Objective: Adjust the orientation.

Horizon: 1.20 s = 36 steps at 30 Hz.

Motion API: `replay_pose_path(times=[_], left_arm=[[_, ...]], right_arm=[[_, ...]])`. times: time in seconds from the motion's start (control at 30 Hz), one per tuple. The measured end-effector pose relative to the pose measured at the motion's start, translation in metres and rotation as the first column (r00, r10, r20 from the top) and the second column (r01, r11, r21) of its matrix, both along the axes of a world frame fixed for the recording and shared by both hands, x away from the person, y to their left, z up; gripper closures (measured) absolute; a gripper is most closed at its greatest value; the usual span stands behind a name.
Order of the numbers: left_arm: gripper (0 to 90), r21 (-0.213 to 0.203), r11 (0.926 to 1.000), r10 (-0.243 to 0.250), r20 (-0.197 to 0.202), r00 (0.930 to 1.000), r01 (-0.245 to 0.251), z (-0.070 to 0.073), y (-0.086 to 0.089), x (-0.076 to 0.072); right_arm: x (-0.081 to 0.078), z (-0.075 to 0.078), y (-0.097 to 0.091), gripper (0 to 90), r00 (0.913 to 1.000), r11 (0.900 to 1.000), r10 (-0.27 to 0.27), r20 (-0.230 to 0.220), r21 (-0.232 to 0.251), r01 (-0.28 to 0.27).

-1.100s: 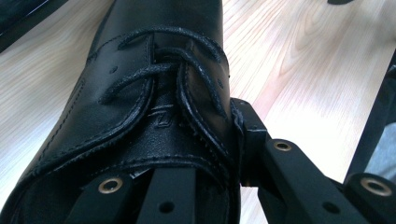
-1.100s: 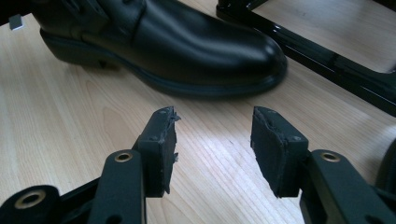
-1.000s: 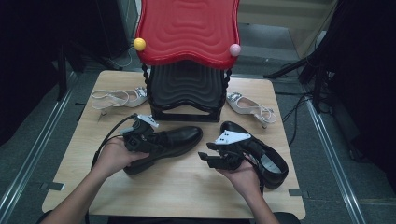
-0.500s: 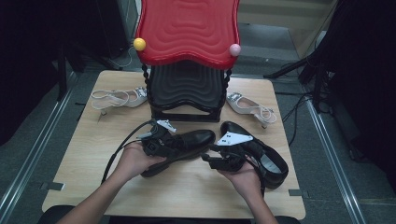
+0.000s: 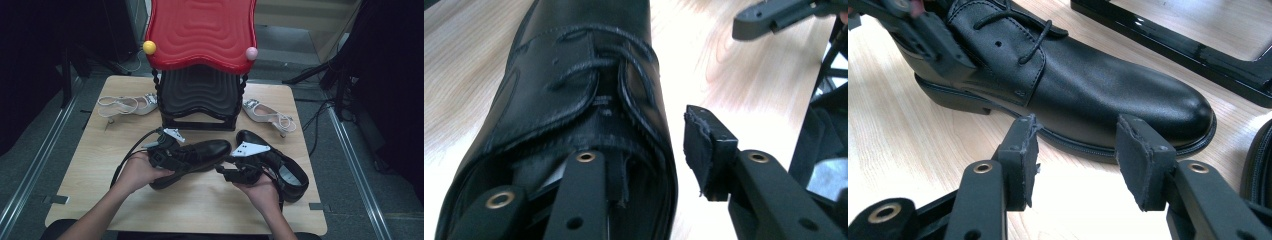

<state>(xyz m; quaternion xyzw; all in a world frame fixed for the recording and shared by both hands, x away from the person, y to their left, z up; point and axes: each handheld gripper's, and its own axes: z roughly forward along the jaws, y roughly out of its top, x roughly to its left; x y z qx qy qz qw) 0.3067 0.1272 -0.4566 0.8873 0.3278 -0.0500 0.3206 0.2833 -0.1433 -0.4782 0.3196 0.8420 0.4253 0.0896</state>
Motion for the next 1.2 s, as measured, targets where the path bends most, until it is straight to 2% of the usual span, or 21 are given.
replay_pose_path(times=[0.03, 0.1, 0.17, 0.3, 0.37, 0.5, 0.53, 0.57, 0.6, 0.63, 0.67, 0.7, 0.73, 0.83, 0.87, 0.93, 1.0, 1.03, 1.07, 1.17, 1.2], left_arm=[[59.4, -0.013, 0.9999, -0.007, -0.004, 1.0000, 0.007, 0.007, 0.007, -0.001], [57.7, -0.012, 0.9999, -0.009, -0.004, 0.9999, 0.009, 0.010, 0.010, -0.002], [57.3, -0.013, 0.9999, -0.008, 0.018, 0.9998, 0.008, 0.017, 0.018, -0.005], [56.6, -0.046, 0.9989, -0.002, 0.039, 0.9993, 0.003, 0.033, 0.039, -0.008], [56.6, -0.044, 0.9990, -0.004, 0.045, 0.9990, 0.006, 0.036, 0.045, -0.009], [59.9, -0.058, 0.9983, 0.010, 0.068, 0.9976, -0.006, 0.045, 0.064, -0.009], [65.2, -0.060, 0.9981, 0.017, 0.078, 0.9968, -0.012, 0.046, 0.073, -0.007], [68.1, -0.060, 0.9981, 0.017, 0.078, 0.9968, -0.012, 0.046, 0.073, -0.007], [71.5, -0.082, 0.9962, 0.038, 0.091, 0.9952, -0.030, 0.044, 0.086, -0.004], [75.0, -0.082, 0.9962, 0.038, 0.091, 0.9952, -0.030, 0.044, 0.086, -0.004], [77.9, -0.085, 0.9954, 0.052, 0.085, 0.9950, -0.044, 0.040, 0.095, 0.001], [79.6, -0.085, 0.9954, 0.052, 0.085, 0.9950, -0.044, 0.040, 0.095, 0.001], [81.8, -0.081, 0.9947, 0.070, 0.079, 0.9944, -0.064, 0.034, 0.102, 0.004], [85.8, -0.067, 0.9950, 0.079, 0.085, 0.9932, -0.074, 0.027, 0.107, 0.009], [89.3, -0.084, 0.9932, 0.087, 0.070, 0.9938, -0.081, 0.018, 0.111, 0.013], [89.9, -0.090, 0.9925, 0.088, 0.059, 0.9944, -0.082, 0.012, 0.112, 0.016], [89.9, -0.057, 0.9948, 0.087, 0.059, 0.9944, -0.084, -0.001, 0.111, 0.021], [89.8, -0.057, 0.9948, 0.087, 0.059, 0.9944, -0.084, -0.001, 0.111, 0.021], [89.5, -0.051, 0.9951, 0.088, 0.063, 0.9941, -0.085, -0.009, 0.110, 0.025], [88.7, -0.038, 0.9958, 0.086, 0.065, 0.9942, -0.084, -0.017, 0.109, 0.028], [88.5, -0.046, 0.9959, 0.080, 0.052, 0.9955, -0.077, -0.024, 0.107, 0.031]], right_arm=[[0.000, 0.000, 0.000, 53.0, 1.0000, 1.0000, -0.001, -0.002, 0.001, 0.001], [0.000, 0.000, 0.000, 53.0, 1.0000, 1.0000, -0.001, -0.002, 0.002, 0.002], [-0.001, 0.001, 0.000, 53.0, 1.0000, 1.0000, -0.002, -0.003, 0.004, 0.002], [-0.001, 0.001, 0.001, 53.3, 1.0000, 1.0000, 0.000, -0.009, 0.005, 0.000], [-0.001, 0.001, 0.001, 53.5, 0.9999, 1.0000, -0.001, -0.010, 0.006, 0.001], [-0.001, 0.001, 0.002, 55.2, 0.9998, 0.9999, -0.008, -0.016, 0.011, 0.009], [0.000, 0.000, 0.002, 56.8, 0.9997, 0.9998, -0.011, -0.022, 0.014, 0.012], [0.000, 0.000, 0.002, 57.5, 0.9995, 0.9998, -0.015, -0.026, 0.015, 0.015], [0.000, -0.001, 0.003, 58.7, 0.9994, 0.9997, -0.018, -0.031, 0.018, 0.019], [0.000, -0.001, 0.003, 58.7, 0.9994, 0.9997, -0.018, -0.031, 0.018, 0.019], [0.000, -0.003, 0.005, 62.6, 0.9992, 0.9998, -0.015, -0.038, 0.012, 0.015], [0.000, -0.003, 0.005, 62.6, 0.9992, 0.9998, -0.015, -0.038, 0.012, 0.015], [0.000, -0.005, 0.008, 67.2, 0.9989, 1.0000, -0.008, -0.047, 0.000, 0.008], [0.000, -0.006, 0.011, 73.1, 0.9985, 0.9999, -0.008, -0.053, -0.008, 0.008], [0.001, -0.008, 0.013, 78.4, 0.9978, 0.9999, -0.011, -0.065, -0.005, 0.011], [0.002, -0.008, 0.014, 80.8, 0.9971, 0.9999, -0.016, -0.075, -0.002, 0.016], [0.003, -0.011, 0.018, 90.0, 0.9954, 0.9992, -0.039, -0.087, -0.009, 0.039], [0.003, -0.011, 0.018, 90.0, 0.9954, 0.9992, -0.039, -0.087, -0.009, 0.039], [0.004, -0.012, 0.022, 90.0, 0.9951, 0.9989, -0.046, -0.088, -0.011, 0.045], [0.004, -0.013, 0.027, 90.0, 0.9946, 0.9991, -0.042, -0.094, -0.014, 0.041], [0.004, -0.015, 0.032, 90.0, 0.9955, 0.9991, -0.033, -0.089, -0.028, 0.030]])
